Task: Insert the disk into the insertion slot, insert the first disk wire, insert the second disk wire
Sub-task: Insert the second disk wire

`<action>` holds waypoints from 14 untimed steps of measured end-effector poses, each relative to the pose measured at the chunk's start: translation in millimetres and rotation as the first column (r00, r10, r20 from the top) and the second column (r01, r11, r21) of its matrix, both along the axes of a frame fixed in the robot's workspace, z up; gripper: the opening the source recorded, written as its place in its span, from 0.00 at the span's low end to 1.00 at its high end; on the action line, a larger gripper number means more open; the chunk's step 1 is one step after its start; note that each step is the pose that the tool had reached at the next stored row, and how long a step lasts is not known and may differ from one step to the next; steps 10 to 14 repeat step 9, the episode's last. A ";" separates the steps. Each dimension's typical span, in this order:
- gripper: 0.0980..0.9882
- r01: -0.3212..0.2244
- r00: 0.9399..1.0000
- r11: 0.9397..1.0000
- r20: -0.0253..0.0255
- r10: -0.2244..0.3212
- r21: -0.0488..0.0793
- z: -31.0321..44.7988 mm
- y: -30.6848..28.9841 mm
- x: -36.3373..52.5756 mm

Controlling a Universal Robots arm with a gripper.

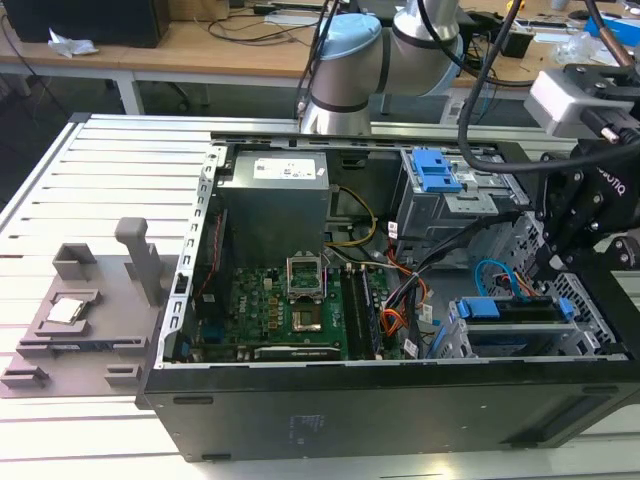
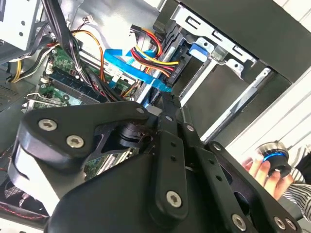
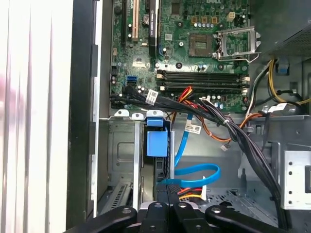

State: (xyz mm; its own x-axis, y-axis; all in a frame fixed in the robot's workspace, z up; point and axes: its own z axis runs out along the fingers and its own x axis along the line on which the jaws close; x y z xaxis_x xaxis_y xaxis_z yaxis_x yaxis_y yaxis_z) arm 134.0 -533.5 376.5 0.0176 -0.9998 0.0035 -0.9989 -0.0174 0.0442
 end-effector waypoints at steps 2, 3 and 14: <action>0.01 0.000 1.000 1.000 0.000 0.000 0.000 0.3 0.0 0.0; 0.01 0.000 1.000 1.000 0.000 0.000 0.000 0.3 0.0 0.0; 0.01 0.000 1.000 1.000 0.000 0.000 0.000 0.7 0.0 0.0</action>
